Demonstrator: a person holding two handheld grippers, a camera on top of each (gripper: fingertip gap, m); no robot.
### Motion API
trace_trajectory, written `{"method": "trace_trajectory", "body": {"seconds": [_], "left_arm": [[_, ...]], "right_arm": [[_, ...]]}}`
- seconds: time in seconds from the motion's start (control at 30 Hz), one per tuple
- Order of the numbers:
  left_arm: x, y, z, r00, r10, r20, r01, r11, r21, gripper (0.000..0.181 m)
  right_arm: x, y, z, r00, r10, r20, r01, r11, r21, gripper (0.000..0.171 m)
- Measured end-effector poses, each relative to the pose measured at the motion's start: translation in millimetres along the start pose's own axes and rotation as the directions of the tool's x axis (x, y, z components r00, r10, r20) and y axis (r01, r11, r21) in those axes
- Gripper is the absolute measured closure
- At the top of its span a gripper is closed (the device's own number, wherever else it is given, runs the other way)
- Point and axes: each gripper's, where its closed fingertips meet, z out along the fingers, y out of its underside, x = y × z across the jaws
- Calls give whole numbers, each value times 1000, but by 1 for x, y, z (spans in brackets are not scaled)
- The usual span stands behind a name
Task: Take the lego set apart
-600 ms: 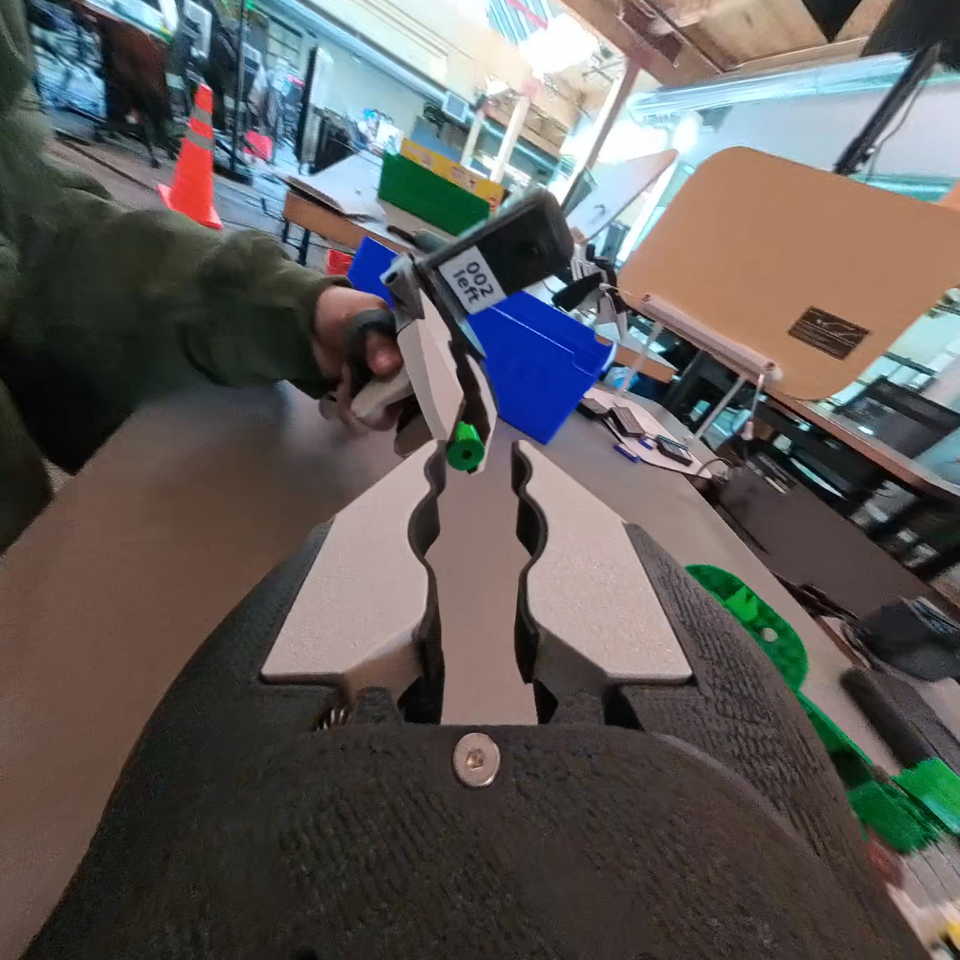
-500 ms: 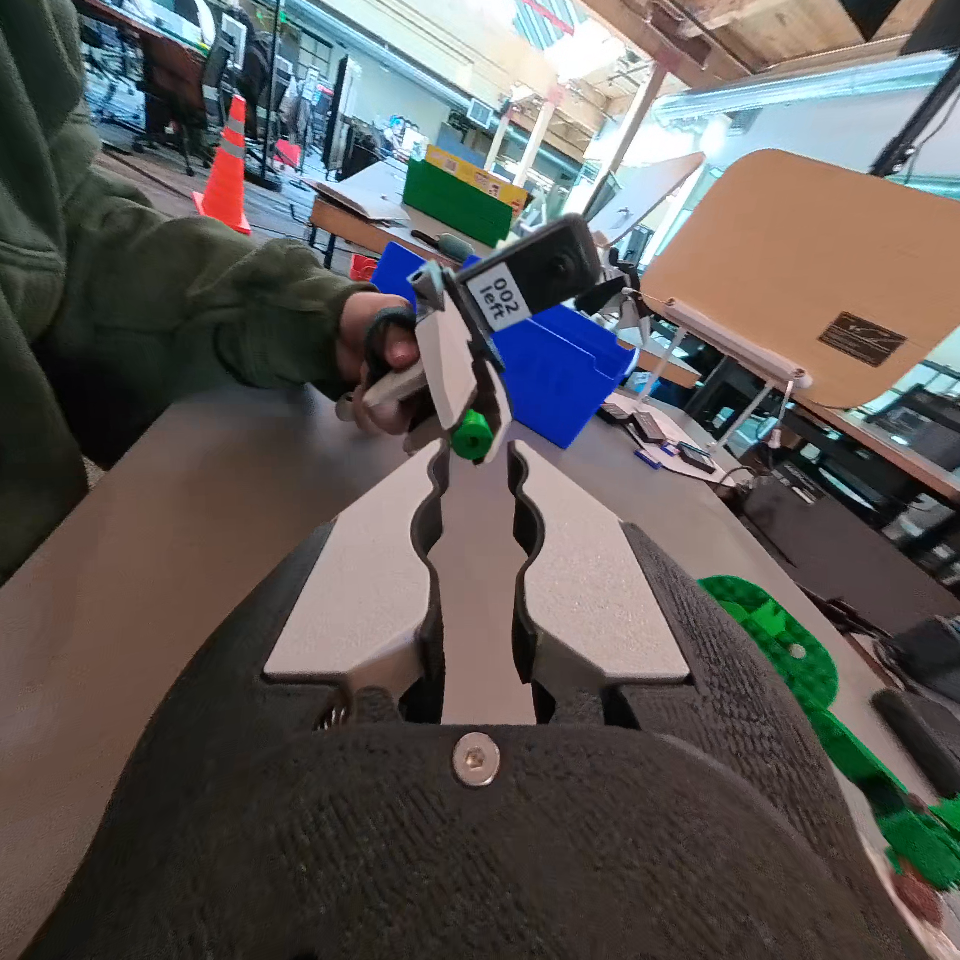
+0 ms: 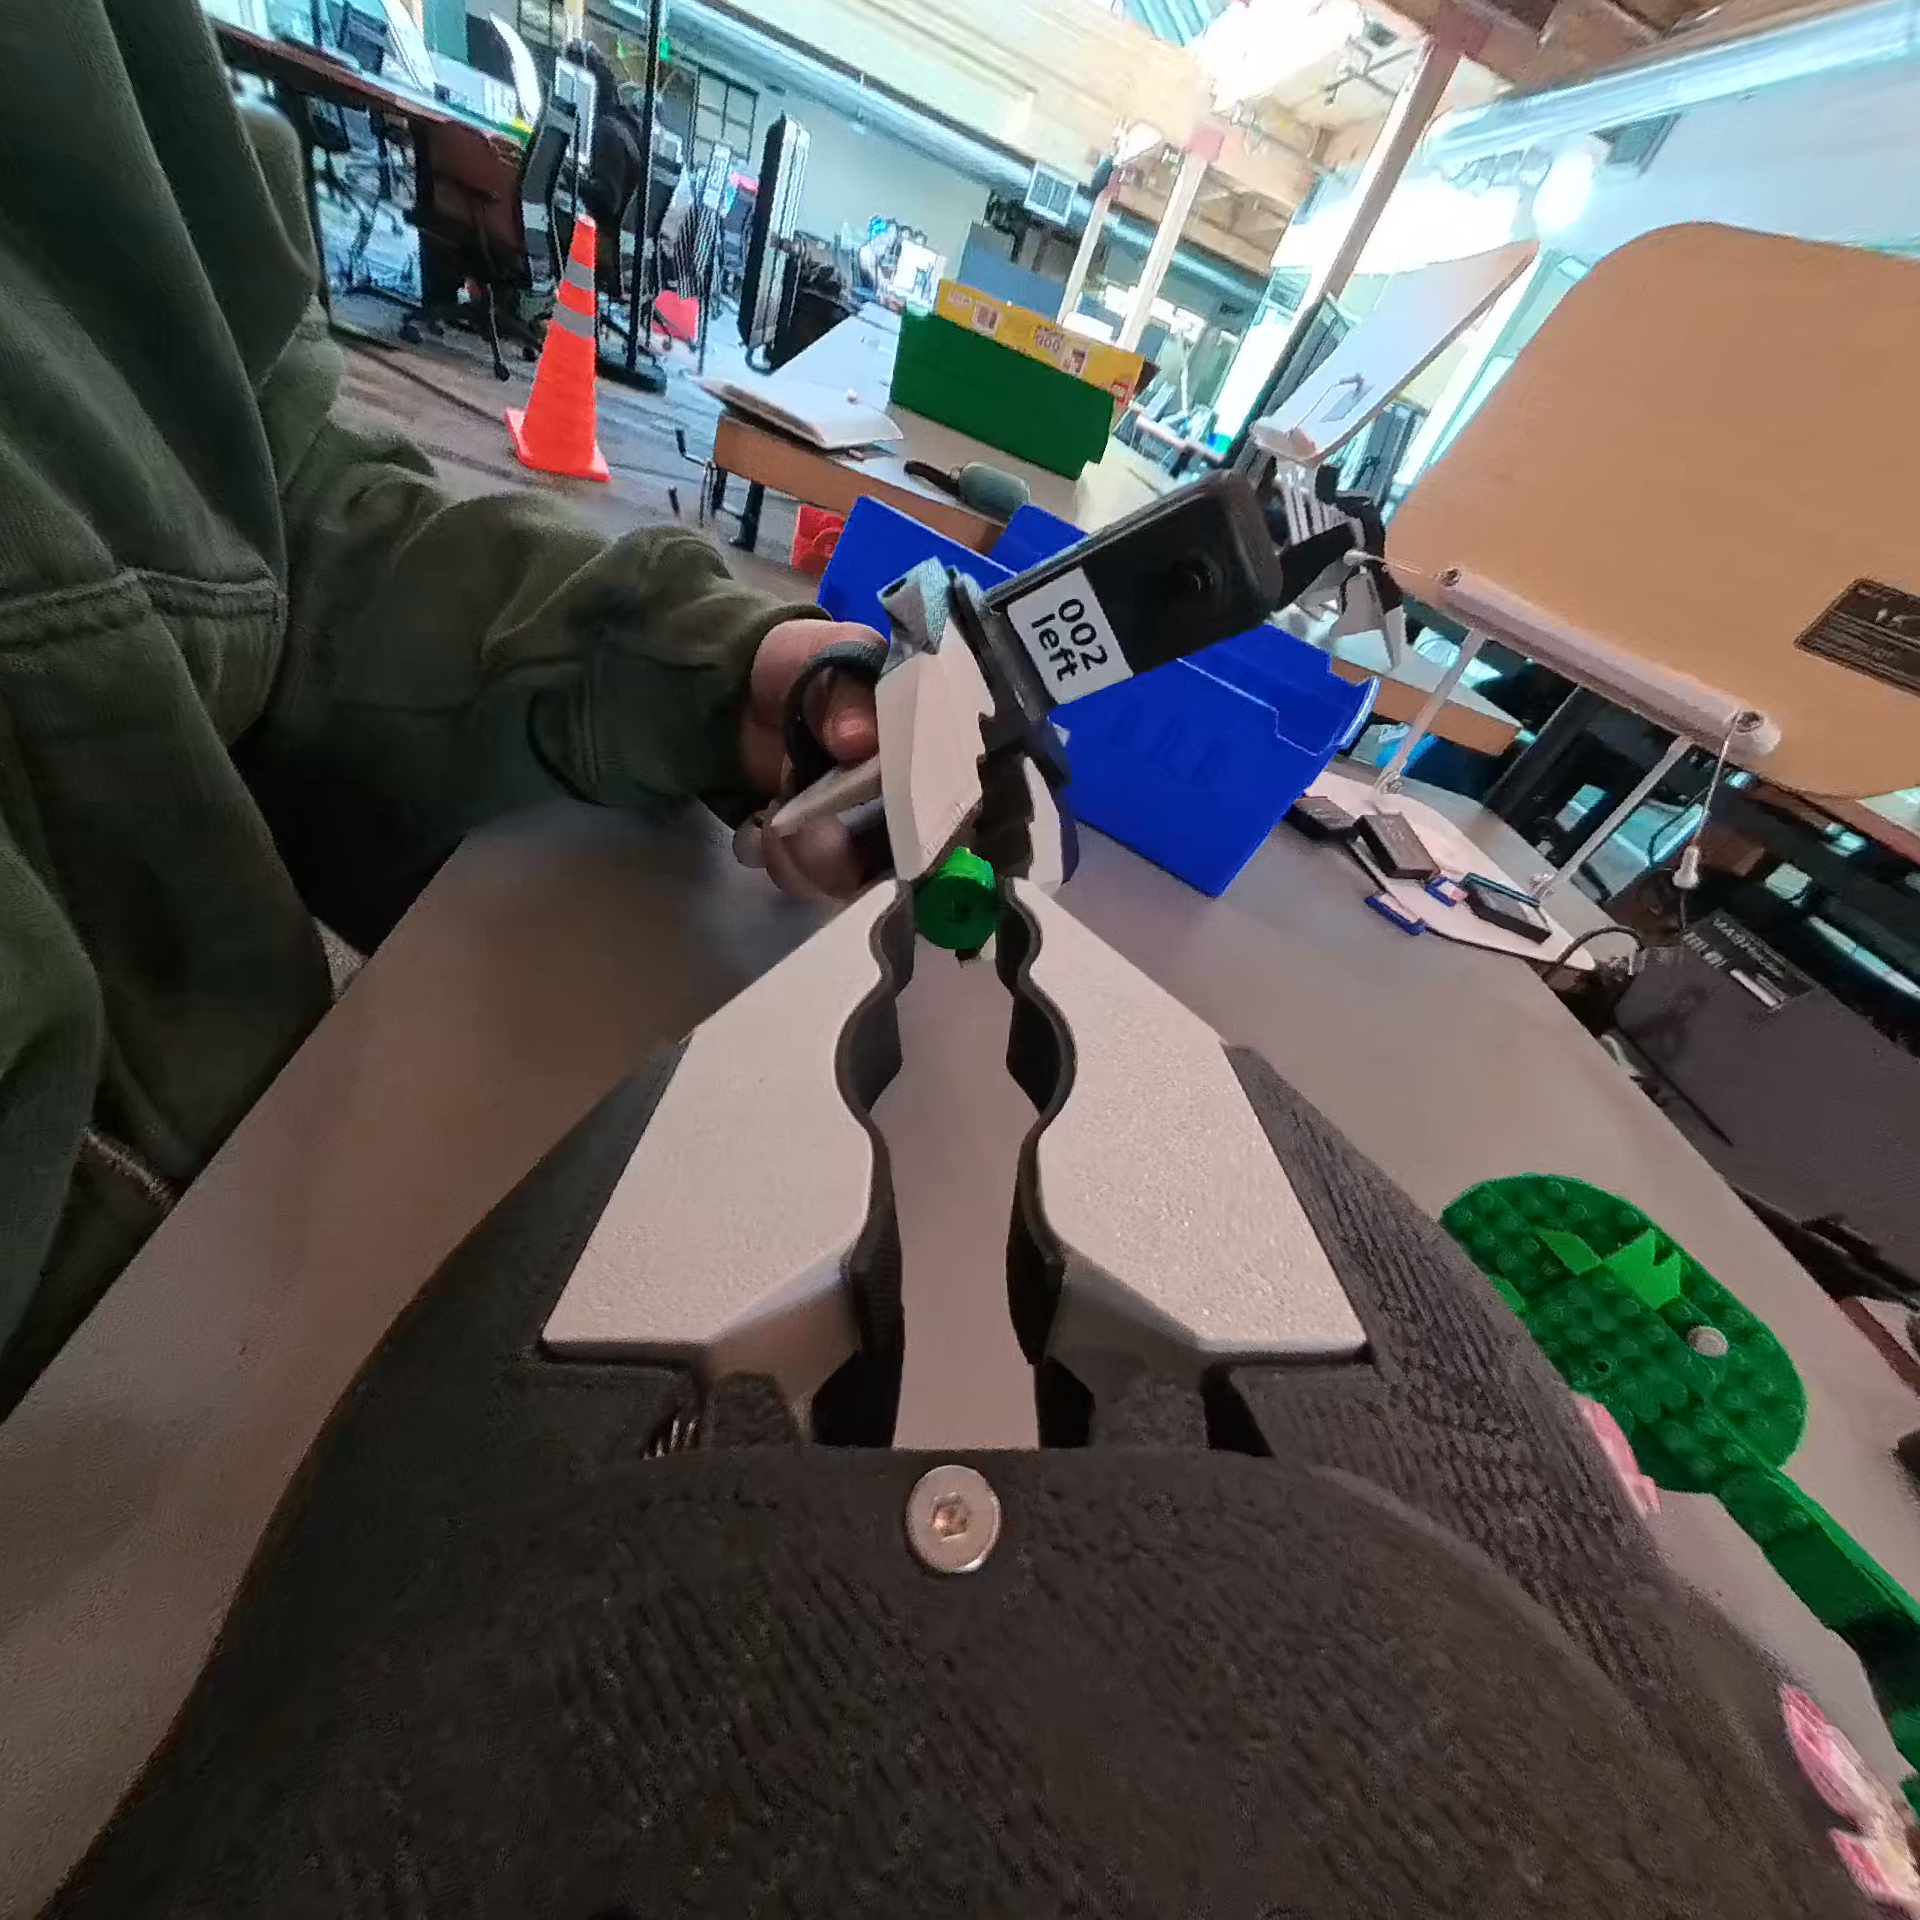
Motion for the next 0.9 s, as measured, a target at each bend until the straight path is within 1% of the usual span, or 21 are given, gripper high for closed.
{"method": "trace_trajectory", "body": {"seconds": [0.13, 0.23, 0.27, 0.3, 0.33, 0.37, 0.4, 0.47, 0.5, 0.53, 0.57, 0.6, 0.67, 0.7, 0.77, 0.8, 0.83, 0.9], "left_arm": [[1, 8, 1, 998, 18, 62, -16, 999, -28, 167], [2, 17, -1, 998, -10, 64, 11, 1000, -19, 168], [6, 16, -9, 999, -15, 44, 15, 1000, 3, 167], [10, -1, -35, 999, -40, 32, 35, 990, 138, 167], [4, -15, -70, 994, -64, 90, 39, 967, 252, 168], [-7, -16, -97, 975, -71, 209, 8, 958, 287, 168], [-6, -15, -109, 963, -64, 261, -14, 958, 286, 167], [9, -19, -109, 957, -18, 290, -65, 960, 273, 167], [12, -25, -114, 932, 17, 362, -120, 957, 264, 167], [15, -36, -126, 886, 55, 460, -193, 946, 258, 167], [20, -50, -144, 818, 92, 568, -280, 926, 253, 167], [27, -66, -168, 725, 113, 679, -368, 897, 244, 167], [42, -95, -223, 505, 104, 857, -513, 835, 200, 167], [46, -104, -253, 373, 71, 925, -546, 823, 157, 167], [45, -113, -308, 128, 7, 992, -542, 838, 64, 166], [41, -113, -330, 35, -19, 999, -520, 854, 34, 167], [36, -112, -348, -27, -37, 999, -488, 872, 19, 167], [20, -104, -366, -80, -44, 996, -416, 909, 7, 166]], "right_arm": [[-8, 3, -3, 999, -5, 43, 6, 1000, -24, 158], [-15, 5, -1, 997, -9, 81, 12, 999, -41, 159], [-11, 6, -5, 998, -11, 61, 14, 999, -49, 159], [3, 5, -19, 1000, 1, -3, -1, 999, -39, 159], [20, 4, -40, 997, 33, -69, -34, 999, -18, 159], [30, 8, -56, 993, 54, -107, -56, 998, -21, 159], [32, 17, -61, 991, 60, -119, -66, 996, -52, 158], [30, 28, -50, 988, 113, -109, -121, 990, -66, 158], [33, 28, -42, 984, 138, -116, -145, 988, -54, 158], [39, 23, -33, 980, 151, -132, -157, 987, -37, 158], [47, 16, -21, 975, 167, -147, -170, 985, -8, 158], [57, 5, -5, 970, 189, -152, -188, 982, 25, 158], [79, -20, 40, 965, 220, -140, -212, 975, 69, 158], [91, -33, 68, 966, 216, -142, -207, 976, 73, 158], [113, -55, 131, 977, 157, -147, -151, 987, 53, 151], [121, -61, 163, 982, 122, -145, -118, 992, 35, 148], [126, -63, 195, 987, 97, -130, -97, 995, 7, 144], [133, -52, 251, 989, 106, -103, -115, 989, -89, 137]]}}
